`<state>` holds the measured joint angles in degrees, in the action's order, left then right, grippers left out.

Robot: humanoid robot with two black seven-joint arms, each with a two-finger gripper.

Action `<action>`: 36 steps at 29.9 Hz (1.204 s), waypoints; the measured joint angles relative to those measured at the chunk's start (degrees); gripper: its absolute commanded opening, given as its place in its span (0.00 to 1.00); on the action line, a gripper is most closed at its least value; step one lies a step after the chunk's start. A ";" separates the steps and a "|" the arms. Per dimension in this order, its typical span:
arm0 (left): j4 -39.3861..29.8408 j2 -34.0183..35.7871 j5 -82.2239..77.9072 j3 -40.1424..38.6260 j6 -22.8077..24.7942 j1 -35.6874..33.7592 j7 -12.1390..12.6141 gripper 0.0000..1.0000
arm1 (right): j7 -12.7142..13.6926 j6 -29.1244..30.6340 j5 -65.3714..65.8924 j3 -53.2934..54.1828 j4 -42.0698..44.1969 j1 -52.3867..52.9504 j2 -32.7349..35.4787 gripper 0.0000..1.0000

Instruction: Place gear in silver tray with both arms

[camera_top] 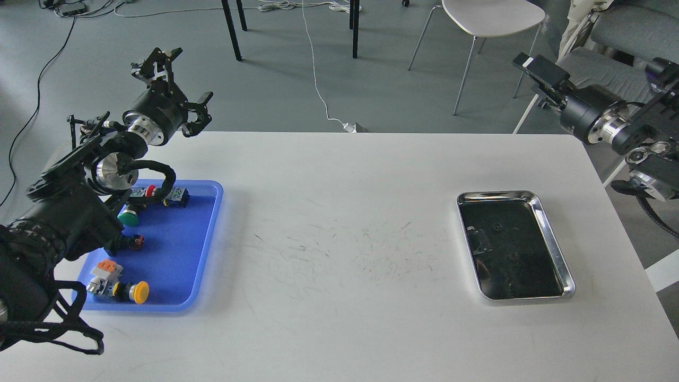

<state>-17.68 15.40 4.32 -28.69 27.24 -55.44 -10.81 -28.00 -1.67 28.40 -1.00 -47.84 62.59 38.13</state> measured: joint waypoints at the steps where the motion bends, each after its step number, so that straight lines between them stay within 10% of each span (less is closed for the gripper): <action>1: -0.08 -0.10 0.00 0.01 0.25 -0.20 0.91 0.99 | 0.00 0.10 -3.22 0.01 0.06 -0.13 -0.08 0.99; 17: -3.28 -2.95 2.56 -3.53 0.78 1.56 1.80 0.99 | 1.38 -0.58 -35.57 1.58 -4.80 -2.59 -1.73 0.99; 36: -3.01 0.85 3.13 -3.85 0.75 3.46 1.61 0.99 | 2.10 -1.45 -38.73 9.46 -4.94 -7.00 -8.26 0.99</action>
<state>-20.69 16.25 7.46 -32.53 27.99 -51.98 -9.20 -25.90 -3.12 -10.33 8.46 -52.78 55.59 29.87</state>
